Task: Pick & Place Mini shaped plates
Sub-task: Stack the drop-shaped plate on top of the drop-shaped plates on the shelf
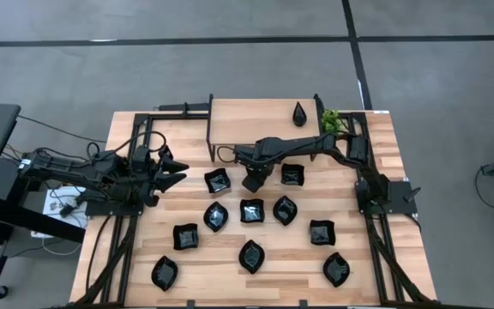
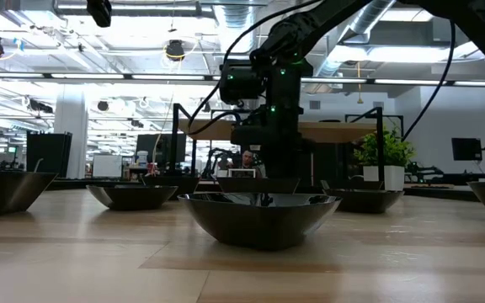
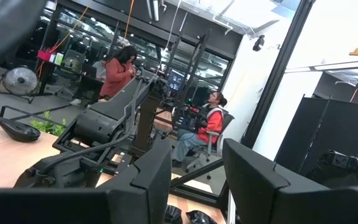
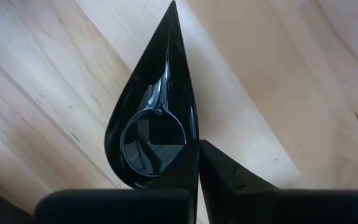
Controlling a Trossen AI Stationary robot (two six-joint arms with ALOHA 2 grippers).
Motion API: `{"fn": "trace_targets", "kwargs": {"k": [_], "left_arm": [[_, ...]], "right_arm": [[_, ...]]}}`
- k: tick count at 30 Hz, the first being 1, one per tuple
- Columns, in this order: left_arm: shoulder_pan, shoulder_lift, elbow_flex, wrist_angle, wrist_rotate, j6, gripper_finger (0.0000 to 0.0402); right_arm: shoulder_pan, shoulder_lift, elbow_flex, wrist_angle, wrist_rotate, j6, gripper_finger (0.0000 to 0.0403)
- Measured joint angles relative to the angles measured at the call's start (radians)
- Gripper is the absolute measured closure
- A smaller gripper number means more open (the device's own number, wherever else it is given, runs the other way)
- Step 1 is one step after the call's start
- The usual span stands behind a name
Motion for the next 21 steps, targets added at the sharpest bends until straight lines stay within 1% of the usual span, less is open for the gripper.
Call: {"fn": "trace_targets", "kwargs": {"k": [5,12,19,21], "left_arm": [[0.0,0.0,0.0,0.0,0.0,0.0,0.0257],[0.0,0.0,0.0,0.0,0.0,0.0,0.0257],[0.0,0.005,0.0,0.001,0.0,0.0,0.0257],[0.0,0.004,0.0,0.001,0.0,0.0,0.0257]], "right_arm": [[0.0,0.0,0.0,-0.006,0.0,0.006,0.0401],[0.015,-0.015,0.005,-0.058,0.0,0.008,0.0402],[0.036,-0.027,0.051,-0.09,0.005,0.007,0.0402],[0.039,-0.032,0.065,-0.133,0.02,0.003,0.0402]]}}
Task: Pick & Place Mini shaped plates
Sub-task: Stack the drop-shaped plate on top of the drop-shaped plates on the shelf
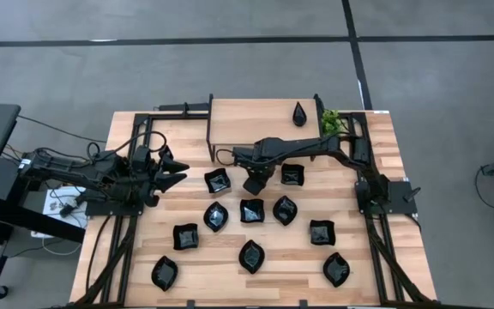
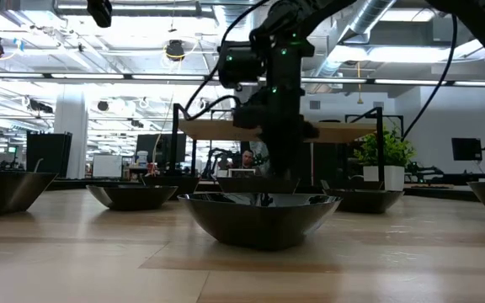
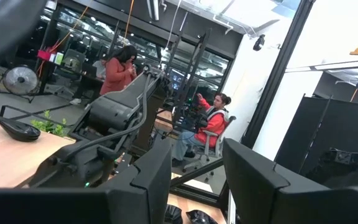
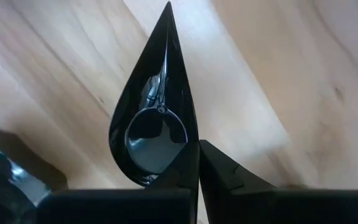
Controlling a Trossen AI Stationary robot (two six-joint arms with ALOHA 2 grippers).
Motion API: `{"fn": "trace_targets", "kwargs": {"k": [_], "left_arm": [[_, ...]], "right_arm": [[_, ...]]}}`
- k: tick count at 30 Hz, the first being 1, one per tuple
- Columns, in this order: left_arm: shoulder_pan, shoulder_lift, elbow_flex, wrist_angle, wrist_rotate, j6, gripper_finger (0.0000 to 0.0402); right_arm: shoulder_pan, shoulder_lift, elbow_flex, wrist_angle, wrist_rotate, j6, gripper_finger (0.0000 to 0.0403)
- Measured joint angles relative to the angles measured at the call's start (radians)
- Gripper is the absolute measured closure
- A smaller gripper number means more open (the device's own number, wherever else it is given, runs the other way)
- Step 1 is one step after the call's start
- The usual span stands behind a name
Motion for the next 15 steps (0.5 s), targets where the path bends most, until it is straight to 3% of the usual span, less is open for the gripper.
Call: {"fn": "trace_targets", "kwargs": {"k": [15], "left_arm": [[0.0,0.0,0.0,0.0,0.0,0.0,0.0257]], "right_arm": [[0.119,-0.002,0.194,-0.295,-0.02,-0.136,0.0403]]}}
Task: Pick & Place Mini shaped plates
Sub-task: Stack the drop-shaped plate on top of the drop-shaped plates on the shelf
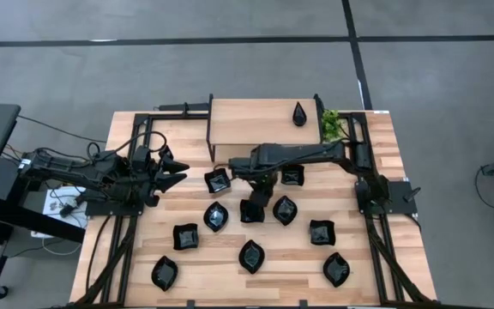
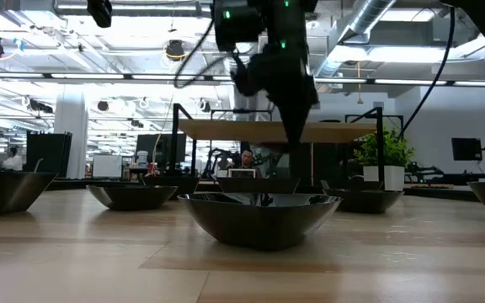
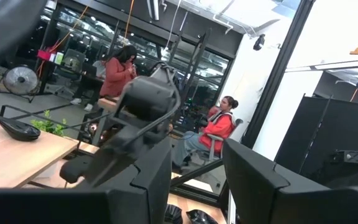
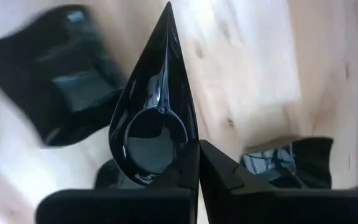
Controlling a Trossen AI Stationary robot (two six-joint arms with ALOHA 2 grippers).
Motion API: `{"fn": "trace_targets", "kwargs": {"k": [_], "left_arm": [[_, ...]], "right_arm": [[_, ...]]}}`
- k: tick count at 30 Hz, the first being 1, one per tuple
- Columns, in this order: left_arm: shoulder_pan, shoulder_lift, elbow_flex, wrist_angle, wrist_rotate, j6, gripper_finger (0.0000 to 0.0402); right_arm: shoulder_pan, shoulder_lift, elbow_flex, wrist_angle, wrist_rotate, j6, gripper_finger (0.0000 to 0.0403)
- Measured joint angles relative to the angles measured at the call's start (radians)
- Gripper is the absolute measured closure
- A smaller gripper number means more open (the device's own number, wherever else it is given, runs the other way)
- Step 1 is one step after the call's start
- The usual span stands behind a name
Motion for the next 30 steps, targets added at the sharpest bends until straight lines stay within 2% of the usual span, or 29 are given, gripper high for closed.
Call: {"fn": "trace_targets", "kwargs": {"k": [7,13,21,30], "left_arm": [[0.0,0.0,0.0,0.0,0.0,0.0,0.0257],[0.0,0.0,0.0,0.0,0.0,0.0,0.0257],[0.0,0.0,0.0,0.001,0.0,0.0,0.0257],[0.0,-0.002,0.0,0.005,0.027,-0.001,0.0257]], "right_arm": [[0.072,0.0,0.13,-0.003,-0.026,-0.016,0.0403],[0.078,0.0,0.292,-0.007,-0.005,0.126,0.0403],[0.008,0.0,0.496,-0.245,0.176,0.243,0.0403],[-0.153,-0.102,0.489,-0.237,0.216,0.225,0.0403]]}}
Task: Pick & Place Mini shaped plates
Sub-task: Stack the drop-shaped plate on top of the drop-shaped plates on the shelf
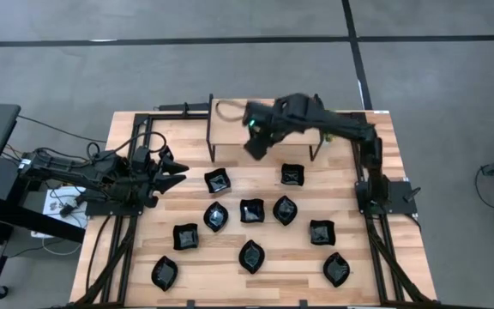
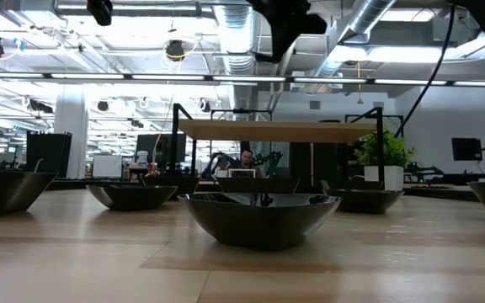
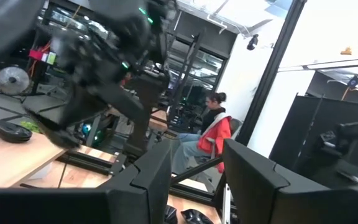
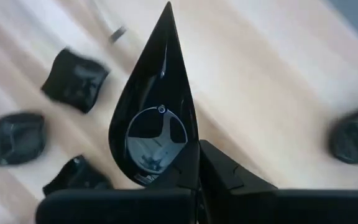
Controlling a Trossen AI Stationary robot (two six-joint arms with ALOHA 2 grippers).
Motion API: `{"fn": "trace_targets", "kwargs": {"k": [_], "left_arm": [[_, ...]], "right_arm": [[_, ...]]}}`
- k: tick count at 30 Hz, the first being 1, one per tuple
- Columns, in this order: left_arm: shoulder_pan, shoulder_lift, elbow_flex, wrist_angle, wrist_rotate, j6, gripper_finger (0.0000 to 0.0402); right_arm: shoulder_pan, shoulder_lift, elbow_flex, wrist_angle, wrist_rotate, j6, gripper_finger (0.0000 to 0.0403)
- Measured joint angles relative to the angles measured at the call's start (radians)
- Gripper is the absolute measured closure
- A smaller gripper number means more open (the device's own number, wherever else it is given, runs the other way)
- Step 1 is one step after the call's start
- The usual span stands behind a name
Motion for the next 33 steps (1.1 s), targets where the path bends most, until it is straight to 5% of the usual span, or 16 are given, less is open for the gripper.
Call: {"fn": "trace_targets", "kwargs": {"k": [23,33], "left_arm": [[0.001,0.0,0.0,-0.001,0.0,0.0,0.0257],[0.001,0.0,0.0,0.0,-0.004,0.0,0.0257]], "right_arm": [[-0.518,-0.093,-0.002,-0.005,-0.095,-0.137,0.0403],[-0.556,-0.093,-0.002,-0.005,-0.209,-0.061,0.0403]]}}
